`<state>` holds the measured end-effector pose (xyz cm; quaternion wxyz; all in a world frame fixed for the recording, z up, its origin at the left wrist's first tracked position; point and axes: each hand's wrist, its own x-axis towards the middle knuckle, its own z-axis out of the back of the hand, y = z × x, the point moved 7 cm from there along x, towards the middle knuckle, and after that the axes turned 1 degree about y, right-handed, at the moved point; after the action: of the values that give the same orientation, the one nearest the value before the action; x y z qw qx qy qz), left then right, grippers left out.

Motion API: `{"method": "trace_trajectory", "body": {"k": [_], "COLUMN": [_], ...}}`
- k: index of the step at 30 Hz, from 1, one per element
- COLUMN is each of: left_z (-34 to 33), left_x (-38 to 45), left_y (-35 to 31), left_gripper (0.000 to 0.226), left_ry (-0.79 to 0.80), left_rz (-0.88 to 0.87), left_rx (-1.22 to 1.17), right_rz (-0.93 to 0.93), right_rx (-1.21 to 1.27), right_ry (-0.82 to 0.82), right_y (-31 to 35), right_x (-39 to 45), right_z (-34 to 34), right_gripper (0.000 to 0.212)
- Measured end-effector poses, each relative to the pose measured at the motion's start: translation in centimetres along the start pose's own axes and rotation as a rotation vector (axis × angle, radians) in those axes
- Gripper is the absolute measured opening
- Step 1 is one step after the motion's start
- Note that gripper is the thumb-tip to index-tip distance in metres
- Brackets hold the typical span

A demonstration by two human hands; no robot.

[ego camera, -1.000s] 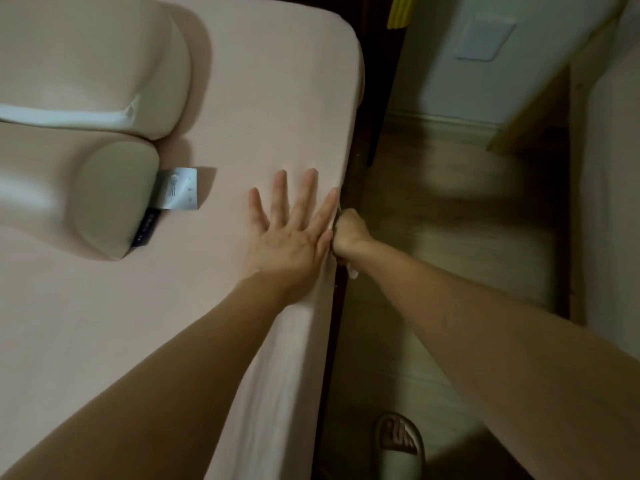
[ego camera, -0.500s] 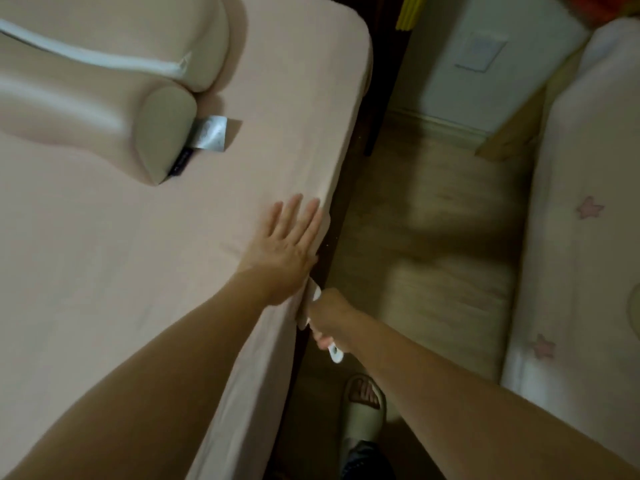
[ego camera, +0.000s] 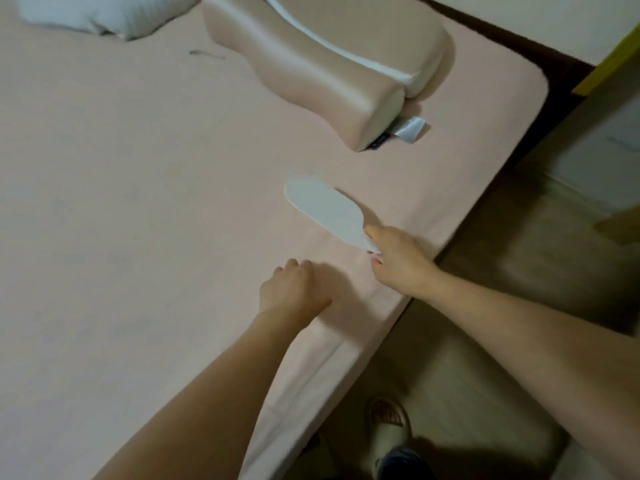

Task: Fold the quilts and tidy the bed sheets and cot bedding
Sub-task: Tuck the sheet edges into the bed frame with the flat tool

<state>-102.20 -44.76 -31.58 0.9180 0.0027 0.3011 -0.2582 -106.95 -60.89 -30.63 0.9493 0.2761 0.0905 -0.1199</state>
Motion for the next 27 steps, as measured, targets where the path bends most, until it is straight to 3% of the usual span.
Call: {"method": "trace_trajectory", "body": {"k": [4, 6, 8, 15, 22, 27], "left_z": [-5.5, -7.0, -7.6, -9.5, -9.5, -9.4], "left_x": [-5.0, -5.9, -6.3, -7.1, -7.0, -6.7], "left_y": [0.2, -0.8, -1.3, -3.8, -3.2, -3.4], "left_gripper": [0.077, 0.076, 0.061, 0.023, 0.020, 0.024], "left_ry": [0.018, -0.021, -0.076, -0.057, -0.013, 0.103], "left_rz": [-0.103, -0.133, -0.124, -0.113, 0.069, 0.046], "left_rx": [0.083, 0.153, 0.151, 0.100, -0.157, -0.275], "right_rz": [0.232, 0.287, 0.336, 0.287, 0.295, 0.202], "right_rx": [-0.363, -0.383, -0.423, -0.429, -0.450, -0.397], "right_ry": [0.422, 0.425, 0.379, 0.474, 0.540, 0.539], "right_y": [1.4, 1.9, 2.2, 1.2, 1.5, 0.8], "right_x": [-1.2, -2.5, -3.6, -4.2, -3.8, -4.5], "right_z": [-6.4, -7.2, -7.6, -8.0, -7.7, -6.8], "right_gripper": [0.039, 0.044, 0.044, 0.018, 0.027, 0.031]}}
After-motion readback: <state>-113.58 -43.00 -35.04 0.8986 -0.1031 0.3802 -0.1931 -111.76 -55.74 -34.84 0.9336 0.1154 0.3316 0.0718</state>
